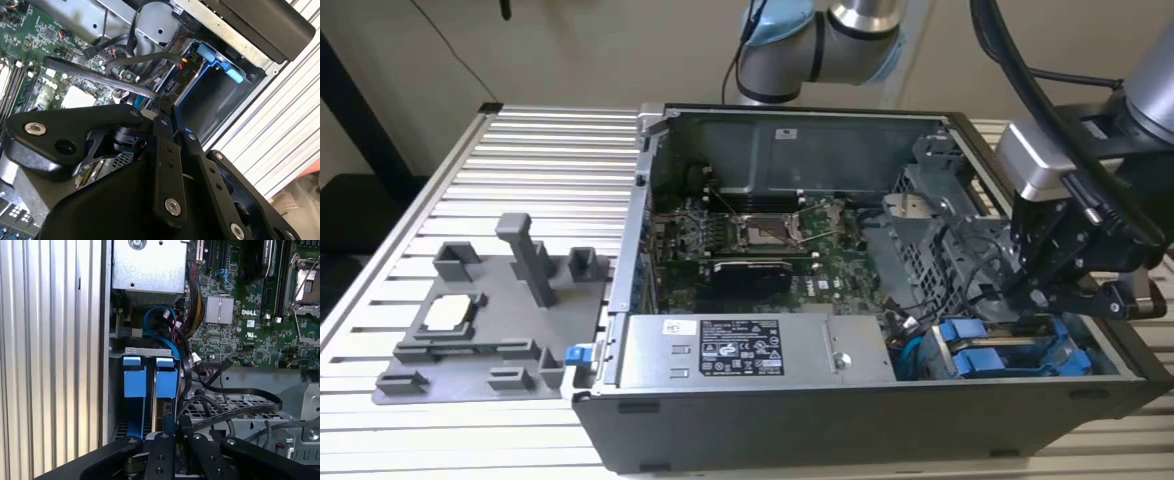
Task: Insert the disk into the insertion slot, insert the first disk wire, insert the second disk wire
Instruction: 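Insert the second disk wire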
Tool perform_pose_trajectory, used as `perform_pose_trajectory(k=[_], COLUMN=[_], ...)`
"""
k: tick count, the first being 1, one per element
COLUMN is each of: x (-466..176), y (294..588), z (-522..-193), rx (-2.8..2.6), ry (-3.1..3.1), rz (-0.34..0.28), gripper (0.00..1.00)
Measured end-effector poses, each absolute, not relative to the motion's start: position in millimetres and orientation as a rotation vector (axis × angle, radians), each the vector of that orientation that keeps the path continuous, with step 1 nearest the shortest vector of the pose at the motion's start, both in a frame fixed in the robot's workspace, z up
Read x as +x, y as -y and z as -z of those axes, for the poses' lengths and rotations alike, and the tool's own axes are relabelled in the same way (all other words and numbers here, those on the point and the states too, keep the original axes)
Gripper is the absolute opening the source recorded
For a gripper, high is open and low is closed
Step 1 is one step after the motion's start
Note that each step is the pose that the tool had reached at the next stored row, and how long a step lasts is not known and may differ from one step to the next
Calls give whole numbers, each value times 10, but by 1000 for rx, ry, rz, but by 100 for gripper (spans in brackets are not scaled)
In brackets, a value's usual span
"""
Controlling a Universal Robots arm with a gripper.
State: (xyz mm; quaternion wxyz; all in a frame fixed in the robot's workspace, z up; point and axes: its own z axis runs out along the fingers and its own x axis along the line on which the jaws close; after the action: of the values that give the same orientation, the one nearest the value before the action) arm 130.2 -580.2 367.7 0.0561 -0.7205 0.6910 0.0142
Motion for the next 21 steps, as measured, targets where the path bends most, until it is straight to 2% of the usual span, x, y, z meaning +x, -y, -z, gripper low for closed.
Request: perform_pose_trajectory(k=[21], x=[1340], y=[5812], z=[-3475], rx=[-2188], ry=[-2097], rz=[-46], gripper=[16])
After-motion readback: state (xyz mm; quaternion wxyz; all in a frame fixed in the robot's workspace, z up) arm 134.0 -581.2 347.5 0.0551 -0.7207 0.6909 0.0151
